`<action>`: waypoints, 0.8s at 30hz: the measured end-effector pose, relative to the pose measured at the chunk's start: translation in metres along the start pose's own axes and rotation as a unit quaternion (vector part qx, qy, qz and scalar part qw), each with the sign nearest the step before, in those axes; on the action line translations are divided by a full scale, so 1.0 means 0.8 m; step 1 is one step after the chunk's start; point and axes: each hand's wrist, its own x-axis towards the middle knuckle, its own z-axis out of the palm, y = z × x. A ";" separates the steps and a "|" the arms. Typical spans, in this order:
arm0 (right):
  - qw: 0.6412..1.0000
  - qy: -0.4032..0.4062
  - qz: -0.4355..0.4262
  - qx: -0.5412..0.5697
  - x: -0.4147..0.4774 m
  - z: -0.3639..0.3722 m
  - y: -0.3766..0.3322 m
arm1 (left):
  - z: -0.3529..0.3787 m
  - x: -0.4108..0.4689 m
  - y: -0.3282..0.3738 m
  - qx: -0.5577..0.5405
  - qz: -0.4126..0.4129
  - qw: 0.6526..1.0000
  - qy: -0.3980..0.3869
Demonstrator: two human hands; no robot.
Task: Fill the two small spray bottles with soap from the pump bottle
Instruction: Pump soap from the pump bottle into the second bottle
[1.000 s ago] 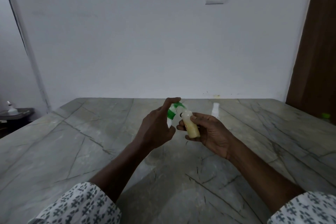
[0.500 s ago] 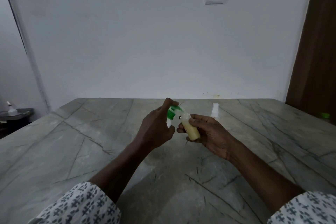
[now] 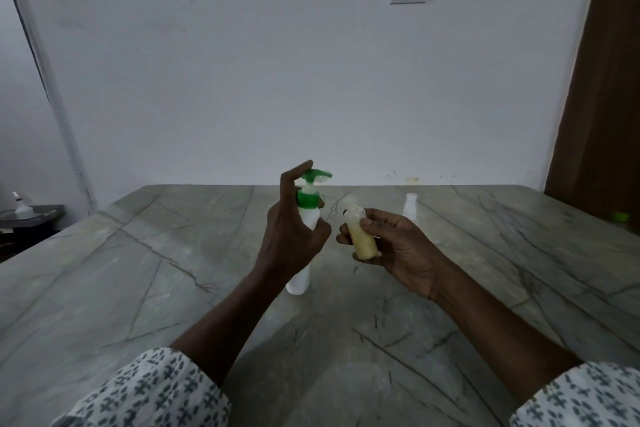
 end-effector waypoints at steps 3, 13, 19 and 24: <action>1.000 0.005 -0.002 -0.010 0.000 -0.001 0.001 | -0.005 0.003 -0.007 0.000 -0.029 0.999 0.032; 1.000 -0.019 0.003 -0.017 0.001 -0.006 0.003 | -0.006 0.002 -0.035 0.025 -0.022 0.999 0.041; 0.999 -0.043 0.003 0.008 0.001 -0.011 0.002 | -0.005 0.000 -0.044 0.022 -0.019 0.999 0.045; 0.999 -0.020 -0.007 -0.047 0.004 -0.011 0.008 | -0.005 -0.001 -0.052 0.019 -0.031 0.998 0.050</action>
